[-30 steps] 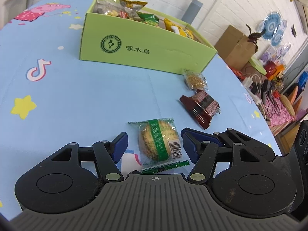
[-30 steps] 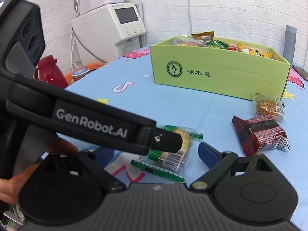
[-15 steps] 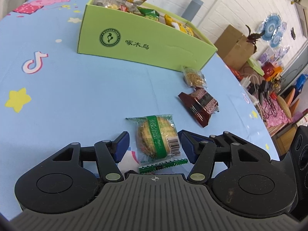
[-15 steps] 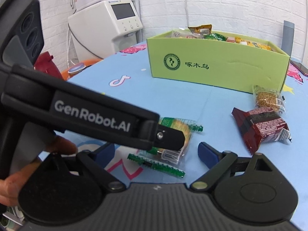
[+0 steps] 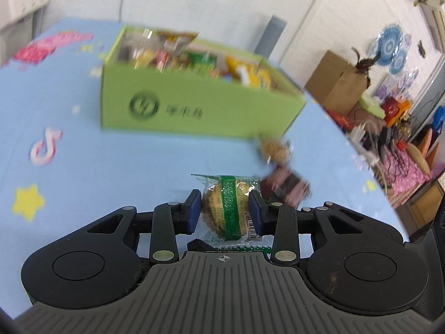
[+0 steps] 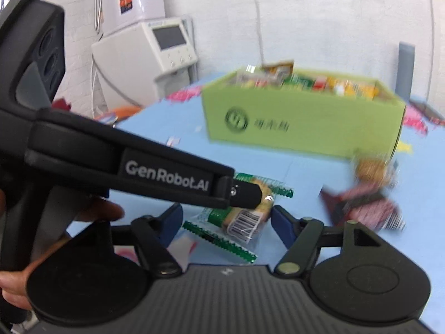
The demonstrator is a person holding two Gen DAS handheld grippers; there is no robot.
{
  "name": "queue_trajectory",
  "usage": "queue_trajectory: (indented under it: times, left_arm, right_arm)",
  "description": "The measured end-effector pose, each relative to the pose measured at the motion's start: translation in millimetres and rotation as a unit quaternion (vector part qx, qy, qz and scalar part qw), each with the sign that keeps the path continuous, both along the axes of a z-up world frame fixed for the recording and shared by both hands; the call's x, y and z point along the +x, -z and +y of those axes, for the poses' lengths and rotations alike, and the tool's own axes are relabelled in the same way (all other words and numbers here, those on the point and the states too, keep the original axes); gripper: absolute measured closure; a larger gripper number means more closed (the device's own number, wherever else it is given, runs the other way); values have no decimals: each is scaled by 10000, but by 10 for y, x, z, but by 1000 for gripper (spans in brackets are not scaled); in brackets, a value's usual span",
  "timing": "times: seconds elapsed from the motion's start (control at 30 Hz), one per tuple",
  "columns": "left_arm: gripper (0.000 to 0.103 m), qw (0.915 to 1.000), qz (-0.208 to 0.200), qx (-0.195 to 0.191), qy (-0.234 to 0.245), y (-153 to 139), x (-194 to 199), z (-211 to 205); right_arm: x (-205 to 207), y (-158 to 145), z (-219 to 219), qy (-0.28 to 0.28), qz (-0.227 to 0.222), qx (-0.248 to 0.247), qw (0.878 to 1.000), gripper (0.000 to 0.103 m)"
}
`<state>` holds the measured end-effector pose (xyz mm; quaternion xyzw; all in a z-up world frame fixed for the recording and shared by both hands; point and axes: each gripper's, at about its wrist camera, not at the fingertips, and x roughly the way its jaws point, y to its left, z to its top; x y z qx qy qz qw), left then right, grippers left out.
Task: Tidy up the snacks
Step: 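Carry the cake packet into the green box and release it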
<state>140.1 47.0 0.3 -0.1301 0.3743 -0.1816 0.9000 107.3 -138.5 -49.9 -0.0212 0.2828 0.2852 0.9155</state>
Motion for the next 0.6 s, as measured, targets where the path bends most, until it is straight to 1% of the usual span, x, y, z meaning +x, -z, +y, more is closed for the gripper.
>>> queue_trajectory:
  times: [0.13, 0.23, 0.3, 0.4, 0.47, 0.5, 0.53, 0.57, 0.6]
  left_arm:
    - [84, 9988, -488, -43, 66, -472, 447, -101]
    - [84, 9980, -619, -139, 79, -705, 914, -147]
    - [84, 9979, -615, -168, 66, -764, 1243, -184]
    - [84, 9991, -407, -138, 35, -667, 1759, -236]
    - [84, 9998, -146, -142, 24, -494, 2048, -266]
    - [84, 10000, -45, -73, -5, -397, 2140, -288]
    - [82, 10000, 34, 48, -64, -304, 2220, -329]
    - [78, 9998, -22, 154, -79, -234, 2262, -368]
    - [73, 9996, -112, 243, -67, -202, 2263, -402]
  right_arm:
    - [369, -398, -71, 122, -534, 88, 9985, 32]
    - [775, -651, -102, 177, -825, 47, 9964, 32]
    - [1102, -753, -126, 194, -880, 27, 9959, 32]
    - [1593, -758, -140, 167, -662, -5, 9977, 32]
    - [1870, -664, -140, 153, -471, -91, 9987, 32]
    - [1970, -601, -143, 161, -392, -134, 9990, 32]
    - [2085, -517, -137, 164, -273, -195, 9993, 32]
    - [2163, -436, -139, 150, -163, -219, 9995, 32]
    - [2233, -354, -150, 148, -67, -205, 9997, 27]
